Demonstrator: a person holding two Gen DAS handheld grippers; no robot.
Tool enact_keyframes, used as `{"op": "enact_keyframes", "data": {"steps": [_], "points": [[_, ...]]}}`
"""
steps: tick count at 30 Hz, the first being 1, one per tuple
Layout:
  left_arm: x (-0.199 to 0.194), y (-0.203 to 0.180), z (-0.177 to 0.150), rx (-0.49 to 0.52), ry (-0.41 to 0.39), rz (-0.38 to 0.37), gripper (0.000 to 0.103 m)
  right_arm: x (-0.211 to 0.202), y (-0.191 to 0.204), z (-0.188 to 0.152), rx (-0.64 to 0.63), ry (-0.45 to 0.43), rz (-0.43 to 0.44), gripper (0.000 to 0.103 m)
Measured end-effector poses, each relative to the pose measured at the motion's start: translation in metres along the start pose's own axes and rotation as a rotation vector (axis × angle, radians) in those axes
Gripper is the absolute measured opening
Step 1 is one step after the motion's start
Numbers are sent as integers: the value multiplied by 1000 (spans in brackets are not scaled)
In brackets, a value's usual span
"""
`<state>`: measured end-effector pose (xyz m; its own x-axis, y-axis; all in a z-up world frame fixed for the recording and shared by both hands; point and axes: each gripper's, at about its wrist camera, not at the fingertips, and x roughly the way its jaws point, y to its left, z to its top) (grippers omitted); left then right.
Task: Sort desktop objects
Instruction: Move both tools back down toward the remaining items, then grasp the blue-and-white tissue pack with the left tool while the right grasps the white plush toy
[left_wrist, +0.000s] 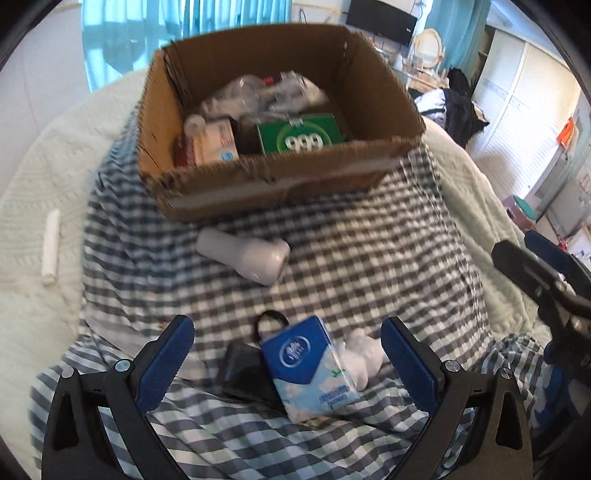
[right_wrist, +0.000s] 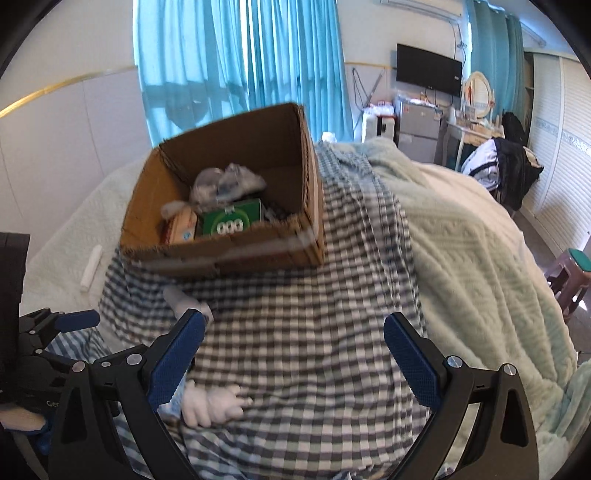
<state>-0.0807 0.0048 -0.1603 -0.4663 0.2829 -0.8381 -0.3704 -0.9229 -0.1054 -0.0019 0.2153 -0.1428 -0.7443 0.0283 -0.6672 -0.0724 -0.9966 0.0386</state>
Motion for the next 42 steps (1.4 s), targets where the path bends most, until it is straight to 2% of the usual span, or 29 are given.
{"op": "enact_keyframes", "data": {"steps": [3, 8, 10, 11, 12, 13, 14, 18, 21, 29, 39, 42], "points": [[11, -4, -3, 5, 28, -9, 103, 6, 1, -12, -6, 39, 5, 98], [42, 1, -9, -21, 119, -36, 103, 14, 4, -25, -15, 83, 25, 98], [52, 3, -12, -28, 151, -38, 100, 17, 7, -29, -24, 99, 39, 98], [55, 3, -13, -29, 164, -44, 90, 18, 10, -30, -29, 105, 42, 98], [57, 4, -14, -30, 175, -48, 74, 20, 11, -31, -35, 110, 48, 98], [59, 5, -15, -33, 183, -61, 67, 21, 14, -33, -44, 119, 58, 98], [59, 6, -15, -35, 181, -69, 65, 22, 15, -34, -50, 125, 61, 98], [54, 9, -12, -35, 157, -81, 60, 30, 25, -37, -78, 155, 81, 98], [49, 13, -7, -41, 126, -69, 59, 37, 35, -39, -107, 188, 113, 98], [31, 36, 20, -32, 26, 5, 59, 75, 77, -56, -270, 338, 209, 98], [5, 59, 47, -51, -77, 57, 59, 119, 85, -67, -277, 503, 242, 98], [-2, 60, 53, -50, -100, 58, 59, 124, 86, -70, -280, 522, 240, 78]]}}
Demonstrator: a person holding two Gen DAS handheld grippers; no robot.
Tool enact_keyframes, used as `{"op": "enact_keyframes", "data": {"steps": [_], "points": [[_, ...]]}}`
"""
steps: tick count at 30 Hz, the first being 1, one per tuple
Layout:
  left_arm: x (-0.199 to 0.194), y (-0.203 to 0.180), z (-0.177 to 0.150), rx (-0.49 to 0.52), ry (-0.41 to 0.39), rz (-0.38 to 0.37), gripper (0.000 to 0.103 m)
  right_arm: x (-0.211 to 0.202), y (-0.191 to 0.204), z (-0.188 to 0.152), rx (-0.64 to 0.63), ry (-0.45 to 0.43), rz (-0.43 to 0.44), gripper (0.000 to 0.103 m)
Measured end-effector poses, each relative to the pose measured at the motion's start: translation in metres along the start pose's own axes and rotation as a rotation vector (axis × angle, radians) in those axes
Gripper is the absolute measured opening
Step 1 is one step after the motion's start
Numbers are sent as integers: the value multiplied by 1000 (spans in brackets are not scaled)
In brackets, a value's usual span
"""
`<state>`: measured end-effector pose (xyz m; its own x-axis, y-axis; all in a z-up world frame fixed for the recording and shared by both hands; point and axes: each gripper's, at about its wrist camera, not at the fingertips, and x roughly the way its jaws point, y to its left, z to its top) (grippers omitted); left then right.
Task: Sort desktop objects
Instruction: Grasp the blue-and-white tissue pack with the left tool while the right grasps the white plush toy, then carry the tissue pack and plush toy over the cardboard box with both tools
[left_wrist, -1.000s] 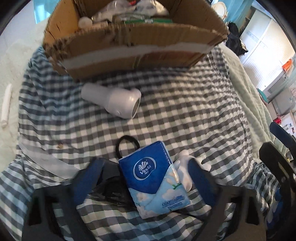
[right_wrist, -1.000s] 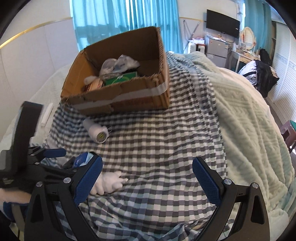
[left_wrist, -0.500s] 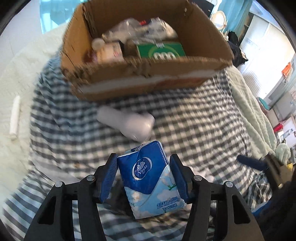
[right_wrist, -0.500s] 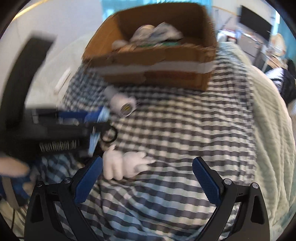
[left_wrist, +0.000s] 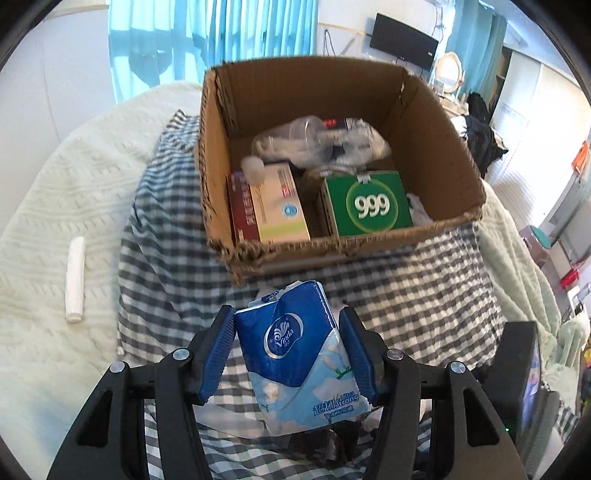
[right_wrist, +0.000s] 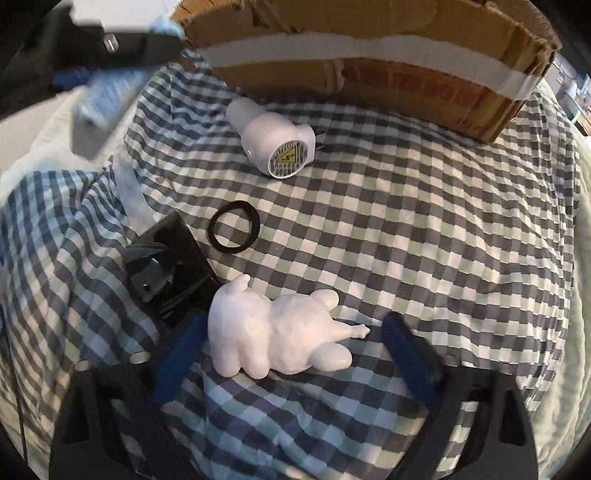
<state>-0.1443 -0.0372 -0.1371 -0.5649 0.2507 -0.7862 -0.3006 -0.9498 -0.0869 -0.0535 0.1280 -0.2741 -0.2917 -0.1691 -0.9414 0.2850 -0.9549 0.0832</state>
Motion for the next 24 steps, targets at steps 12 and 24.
{"op": "enact_keyframes", "data": {"steps": [12, 24], "points": [[-36, -3, 14, 21, -146, -10, 59, -65, -20, -4, 99, -258, -101, 78], [-81, -13, 22, 72, -340, 34, 59, -151, -2, 15, 85, -634, -214, 78]]}}
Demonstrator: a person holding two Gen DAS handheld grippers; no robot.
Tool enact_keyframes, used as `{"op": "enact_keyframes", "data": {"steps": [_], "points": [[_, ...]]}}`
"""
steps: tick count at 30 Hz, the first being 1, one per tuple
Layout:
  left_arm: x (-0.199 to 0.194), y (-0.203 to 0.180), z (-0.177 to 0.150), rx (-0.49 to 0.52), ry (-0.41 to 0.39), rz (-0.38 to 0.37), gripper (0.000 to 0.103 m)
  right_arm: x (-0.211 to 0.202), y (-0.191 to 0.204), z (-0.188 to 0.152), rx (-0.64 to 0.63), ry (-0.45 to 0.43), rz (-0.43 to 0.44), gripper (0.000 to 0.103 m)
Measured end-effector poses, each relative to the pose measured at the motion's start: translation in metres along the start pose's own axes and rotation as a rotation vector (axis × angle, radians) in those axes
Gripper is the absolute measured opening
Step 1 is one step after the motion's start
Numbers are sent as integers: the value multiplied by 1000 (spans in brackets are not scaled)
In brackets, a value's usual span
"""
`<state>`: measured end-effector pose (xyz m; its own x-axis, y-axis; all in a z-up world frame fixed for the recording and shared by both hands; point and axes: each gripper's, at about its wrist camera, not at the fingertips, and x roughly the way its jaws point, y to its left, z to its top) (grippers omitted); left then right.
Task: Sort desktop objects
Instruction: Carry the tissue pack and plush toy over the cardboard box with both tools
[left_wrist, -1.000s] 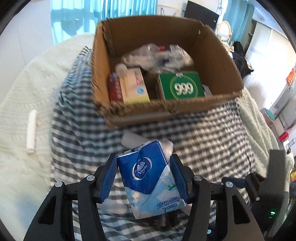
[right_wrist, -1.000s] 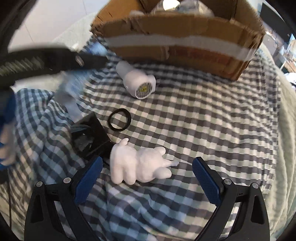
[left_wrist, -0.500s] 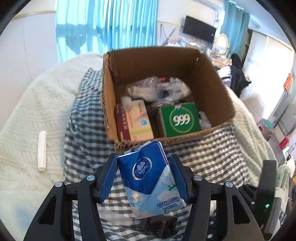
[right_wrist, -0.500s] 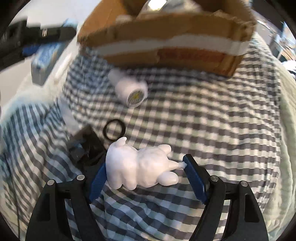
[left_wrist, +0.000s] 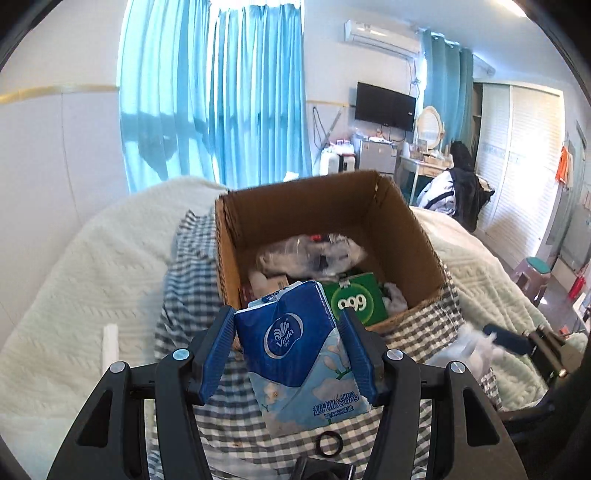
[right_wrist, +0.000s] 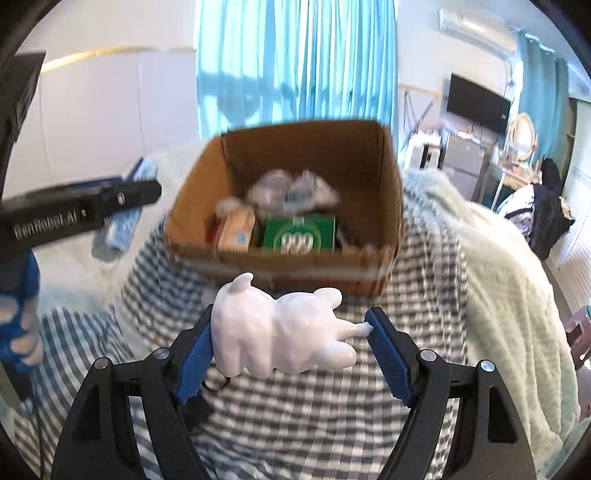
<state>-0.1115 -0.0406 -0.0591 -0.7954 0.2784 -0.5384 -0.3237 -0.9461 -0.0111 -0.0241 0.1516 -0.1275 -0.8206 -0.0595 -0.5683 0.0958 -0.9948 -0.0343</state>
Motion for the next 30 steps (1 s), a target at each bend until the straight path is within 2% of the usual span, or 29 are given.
{"op": "enact_keyframes", "data": {"steps": [16, 24, 30], "points": [[-34, 2, 40, -20, -158, 19, 59, -45, -3, 69, 63, -287, -57, 78], [-31, -4, 60, -19, -202, 13, 59, -49, -9, 100, 75, -350, -56, 78], [-18, -7, 67, -22, -203, 14, 59, -45, -10, 112, 79, -377, -57, 78]]}}
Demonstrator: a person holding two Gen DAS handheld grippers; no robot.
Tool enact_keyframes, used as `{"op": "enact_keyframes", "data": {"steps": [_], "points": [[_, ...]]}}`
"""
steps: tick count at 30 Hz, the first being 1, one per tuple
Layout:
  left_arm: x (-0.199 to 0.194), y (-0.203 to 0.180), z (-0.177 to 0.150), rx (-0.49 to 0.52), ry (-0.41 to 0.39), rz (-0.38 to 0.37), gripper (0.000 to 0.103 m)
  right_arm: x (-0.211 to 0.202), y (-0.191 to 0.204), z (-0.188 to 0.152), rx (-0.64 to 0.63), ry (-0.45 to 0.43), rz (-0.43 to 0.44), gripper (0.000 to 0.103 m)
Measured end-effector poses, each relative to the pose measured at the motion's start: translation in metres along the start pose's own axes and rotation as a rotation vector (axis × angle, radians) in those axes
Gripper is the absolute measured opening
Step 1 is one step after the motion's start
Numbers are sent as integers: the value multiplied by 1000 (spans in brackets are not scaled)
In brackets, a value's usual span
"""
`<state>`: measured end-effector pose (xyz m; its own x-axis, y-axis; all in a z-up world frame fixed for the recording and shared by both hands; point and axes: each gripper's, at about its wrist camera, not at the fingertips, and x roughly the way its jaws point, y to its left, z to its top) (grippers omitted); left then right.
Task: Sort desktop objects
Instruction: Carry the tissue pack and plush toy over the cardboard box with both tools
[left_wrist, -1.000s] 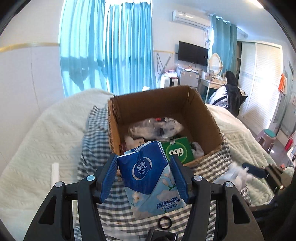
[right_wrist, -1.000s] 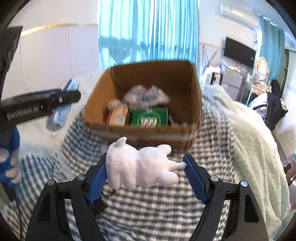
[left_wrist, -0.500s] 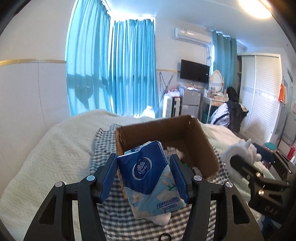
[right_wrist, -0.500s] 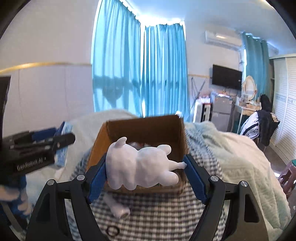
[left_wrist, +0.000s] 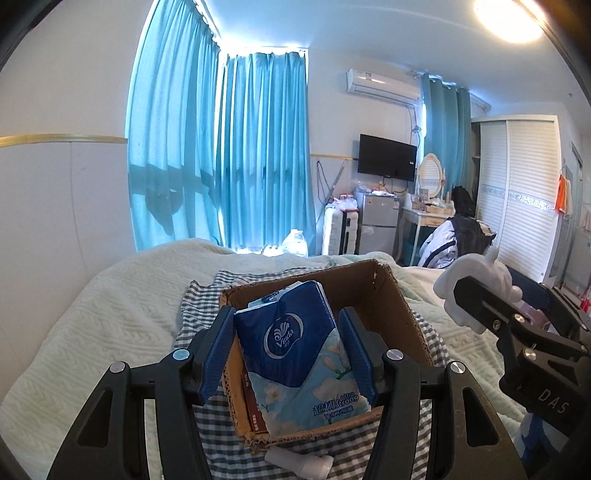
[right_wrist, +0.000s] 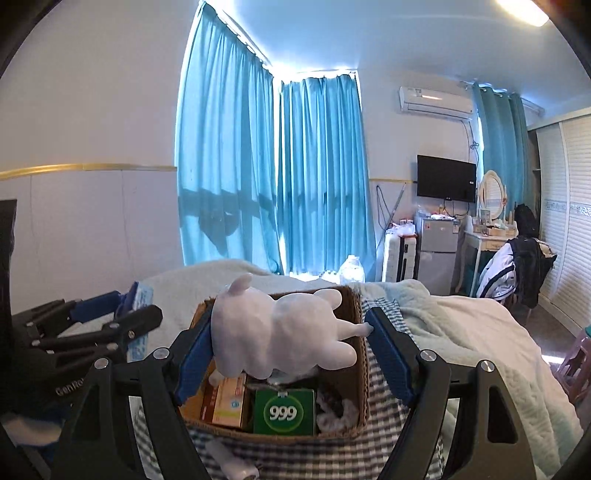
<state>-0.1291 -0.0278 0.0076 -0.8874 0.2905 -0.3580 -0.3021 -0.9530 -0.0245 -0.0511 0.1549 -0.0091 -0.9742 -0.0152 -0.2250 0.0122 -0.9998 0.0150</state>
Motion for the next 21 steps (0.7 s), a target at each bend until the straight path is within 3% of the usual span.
{"op": "enact_keyframes", "data": {"steps": [11, 21], "points": [[37, 3, 0, 1, 25, 6, 59, 32, -12, -1, 8, 11, -3, 78], [84, 2, -13, 9, 94, 4, 59, 83, -20, -21, 4, 107, 14, 78]]}}
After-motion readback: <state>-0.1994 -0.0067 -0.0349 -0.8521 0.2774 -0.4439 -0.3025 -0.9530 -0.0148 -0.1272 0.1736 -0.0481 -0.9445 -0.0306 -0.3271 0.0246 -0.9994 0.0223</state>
